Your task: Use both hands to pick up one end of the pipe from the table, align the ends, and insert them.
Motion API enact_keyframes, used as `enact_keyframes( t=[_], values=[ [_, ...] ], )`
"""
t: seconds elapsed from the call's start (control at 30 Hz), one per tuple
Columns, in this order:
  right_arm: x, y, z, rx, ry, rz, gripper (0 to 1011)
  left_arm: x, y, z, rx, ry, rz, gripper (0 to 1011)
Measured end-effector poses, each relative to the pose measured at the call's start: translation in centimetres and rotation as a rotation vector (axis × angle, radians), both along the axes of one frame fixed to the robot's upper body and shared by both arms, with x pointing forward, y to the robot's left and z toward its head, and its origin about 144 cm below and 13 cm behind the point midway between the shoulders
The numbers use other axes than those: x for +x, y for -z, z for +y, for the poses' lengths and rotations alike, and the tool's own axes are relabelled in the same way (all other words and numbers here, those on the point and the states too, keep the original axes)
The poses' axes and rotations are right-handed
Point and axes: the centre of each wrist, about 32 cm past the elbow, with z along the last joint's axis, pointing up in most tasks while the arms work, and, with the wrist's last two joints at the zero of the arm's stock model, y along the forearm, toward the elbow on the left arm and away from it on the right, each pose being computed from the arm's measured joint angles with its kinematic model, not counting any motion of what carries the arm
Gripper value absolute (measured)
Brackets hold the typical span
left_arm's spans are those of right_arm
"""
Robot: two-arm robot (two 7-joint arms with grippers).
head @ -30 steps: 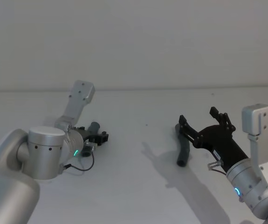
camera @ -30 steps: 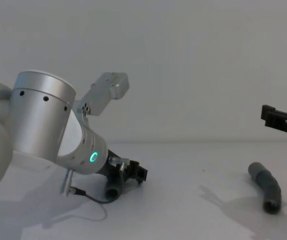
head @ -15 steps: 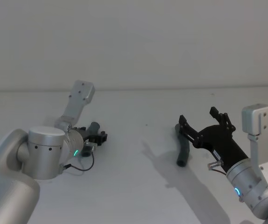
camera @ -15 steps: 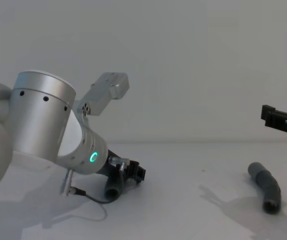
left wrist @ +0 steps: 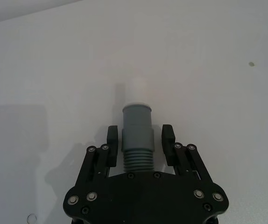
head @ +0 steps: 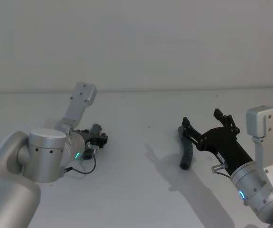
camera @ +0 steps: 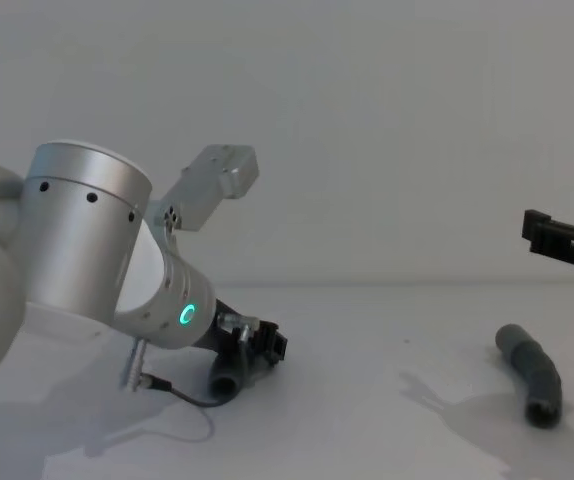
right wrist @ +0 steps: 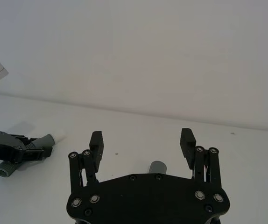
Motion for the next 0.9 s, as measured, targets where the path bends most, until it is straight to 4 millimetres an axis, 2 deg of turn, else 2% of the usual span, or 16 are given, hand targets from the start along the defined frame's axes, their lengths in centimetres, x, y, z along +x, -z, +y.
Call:
enact_keyframes(
  t=[0.9],
  values=[
    [0.0,0.0,0.0,0.0,0.0,0.0,1000,0.0,0.0,0.0,0.0,0.0,0.0,352]
  ],
)
